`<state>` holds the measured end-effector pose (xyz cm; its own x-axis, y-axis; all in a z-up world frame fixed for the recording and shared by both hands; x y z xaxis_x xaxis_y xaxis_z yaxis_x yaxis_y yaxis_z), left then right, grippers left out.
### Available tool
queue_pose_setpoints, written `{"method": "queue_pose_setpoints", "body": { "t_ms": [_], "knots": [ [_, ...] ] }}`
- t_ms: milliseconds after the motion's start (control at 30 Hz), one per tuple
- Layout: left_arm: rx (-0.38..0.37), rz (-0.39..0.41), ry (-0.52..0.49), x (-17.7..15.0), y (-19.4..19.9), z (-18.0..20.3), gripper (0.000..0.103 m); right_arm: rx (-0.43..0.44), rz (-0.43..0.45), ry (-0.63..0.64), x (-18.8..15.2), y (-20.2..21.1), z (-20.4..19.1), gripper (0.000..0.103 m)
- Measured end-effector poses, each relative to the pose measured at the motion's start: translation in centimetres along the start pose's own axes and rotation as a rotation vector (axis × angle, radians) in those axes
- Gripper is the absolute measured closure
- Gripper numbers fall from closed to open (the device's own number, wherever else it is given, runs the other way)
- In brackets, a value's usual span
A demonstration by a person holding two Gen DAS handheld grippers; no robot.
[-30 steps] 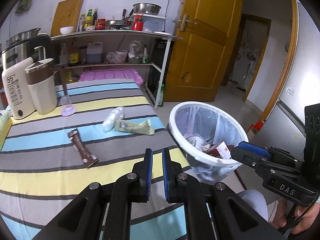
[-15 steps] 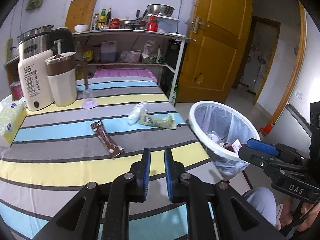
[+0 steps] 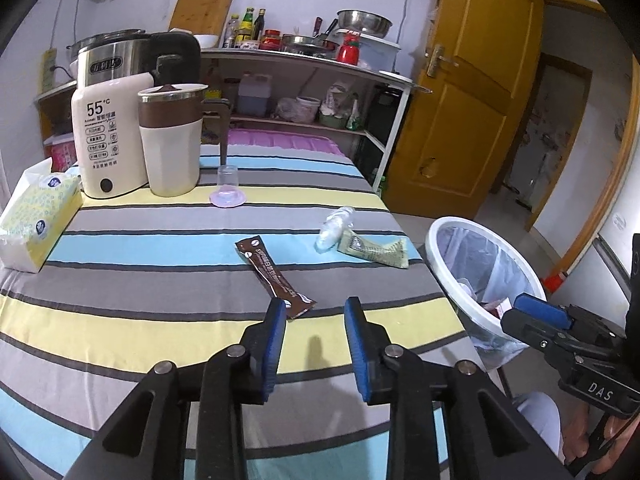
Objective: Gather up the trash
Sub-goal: 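Move both open tools back over the remaining chocolate bar and plastic wrap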
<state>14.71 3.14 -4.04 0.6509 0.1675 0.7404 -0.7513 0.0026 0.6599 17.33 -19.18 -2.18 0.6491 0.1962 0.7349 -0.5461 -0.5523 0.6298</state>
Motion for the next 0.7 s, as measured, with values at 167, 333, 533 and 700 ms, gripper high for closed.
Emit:
{"method": "queue_pose_setpoints", "body": {
  "t_ms": [167, 333, 533, 700],
  "knots": [
    [0.008, -0.020, 0.030, 0.4, -1.3, -0.4, 0.073, 0.000, -0.001, 0.006, 0.7, -0.6, 0.2, 0.059],
    [0.021, -0.037, 0.059, 1.0, -2.7, -0.6, 0.073, 0.001, -0.008, 0.017, 1.3, -1.4, 0.3, 0.059],
    [0.038, -0.068, 0.089, 1.5, -5.0, -0.9, 0.073, 0.008, -0.027, 0.037, 2.0, -2.9, 0.4, 0.059],
    [0.067, -0.100, 0.108, 1.5, -7.1, -1.5, 0.073, 0.016, -0.037, 0.046, 2.7, -4.0, 0.4, 0.059]
  ]
}}
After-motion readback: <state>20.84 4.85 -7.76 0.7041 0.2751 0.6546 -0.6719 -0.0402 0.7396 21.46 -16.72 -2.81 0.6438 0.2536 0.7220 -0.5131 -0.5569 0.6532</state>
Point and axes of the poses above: each gripper's, at about its wrist camera, not at the fingertips, and y roughly against the way its jaws point, z to its right, x to its top, the point moved 3 cm from there along -y, roughly the way its jaws point, and after that the axes turned 7 degrees about x, right-handed, at the moved point
